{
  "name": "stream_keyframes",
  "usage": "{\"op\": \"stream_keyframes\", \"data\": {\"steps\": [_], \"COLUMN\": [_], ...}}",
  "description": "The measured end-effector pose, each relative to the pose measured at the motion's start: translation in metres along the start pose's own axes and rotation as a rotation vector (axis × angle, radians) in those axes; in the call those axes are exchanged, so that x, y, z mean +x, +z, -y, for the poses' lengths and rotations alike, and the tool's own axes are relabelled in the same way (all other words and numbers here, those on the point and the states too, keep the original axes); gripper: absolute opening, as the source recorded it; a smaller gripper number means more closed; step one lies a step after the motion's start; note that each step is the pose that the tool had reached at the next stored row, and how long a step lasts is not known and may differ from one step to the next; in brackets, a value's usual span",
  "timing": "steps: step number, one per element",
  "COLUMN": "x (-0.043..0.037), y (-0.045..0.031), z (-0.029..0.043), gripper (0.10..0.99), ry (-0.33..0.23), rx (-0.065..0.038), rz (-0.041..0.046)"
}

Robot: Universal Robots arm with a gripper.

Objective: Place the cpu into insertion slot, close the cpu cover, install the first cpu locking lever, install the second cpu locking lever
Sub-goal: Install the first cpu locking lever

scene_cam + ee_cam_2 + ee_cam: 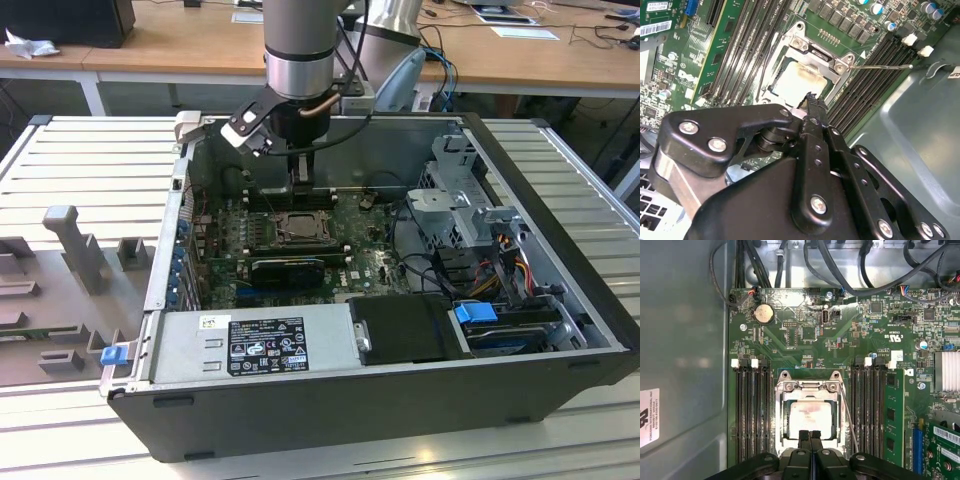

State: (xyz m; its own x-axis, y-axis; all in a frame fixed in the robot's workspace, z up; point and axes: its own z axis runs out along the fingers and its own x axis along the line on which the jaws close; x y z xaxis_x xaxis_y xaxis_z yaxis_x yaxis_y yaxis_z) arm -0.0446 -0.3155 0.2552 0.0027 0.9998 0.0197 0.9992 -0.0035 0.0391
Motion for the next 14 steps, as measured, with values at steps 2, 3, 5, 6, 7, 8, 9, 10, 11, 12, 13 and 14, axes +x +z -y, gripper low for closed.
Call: {"op": "stream_keyframes", "data": {"steps": [2, 3, 5, 6, 7, 8, 9, 10, 11, 12, 13, 14], "x": [0.0, 0.0, 0.0001, 0.0001, 0.0001, 0.0001, 0.0001, 0.0001, 0.0001, 0.0001, 0.0001, 0.0002], "y": [-0.0014, -0.0018, -0.0031, -0.0035, -0.0038, -0.0044, -0.0049, -0.0051, -0.0057, -0.0065, -0.0069, -0.0073], "z": [-0.0001, -0.0001, -0.0001, -0.0001, -0.0002, -0.0002, -0.0002, -0.0002, -0.0002, -0.0003, -0.0003, -0.0003], "gripper": [0.106, 0.106, 0.106, 0.106, 0.106, 0.106, 0.106, 0.106, 0.106, 0.106, 0.106, 0.106], "ry": [0.0, 0.0, 0.0, 0.0, 0.0, 0.0, 0.0, 0.0, 0.0, 0.0, 0.0, 0.0], "rx": [0.0, 0.0, 0.0, 0.0, 0.0, 0.0, 0.0, 0.0, 0.0, 0.0, 0.0, 0.0], "rz": [0.0, 0.0, -0.0001, 0.0, -0.0001, -0.0001, -0.0001, -0.0001, 0.0, 0.0, 0.0, 0.0]}}
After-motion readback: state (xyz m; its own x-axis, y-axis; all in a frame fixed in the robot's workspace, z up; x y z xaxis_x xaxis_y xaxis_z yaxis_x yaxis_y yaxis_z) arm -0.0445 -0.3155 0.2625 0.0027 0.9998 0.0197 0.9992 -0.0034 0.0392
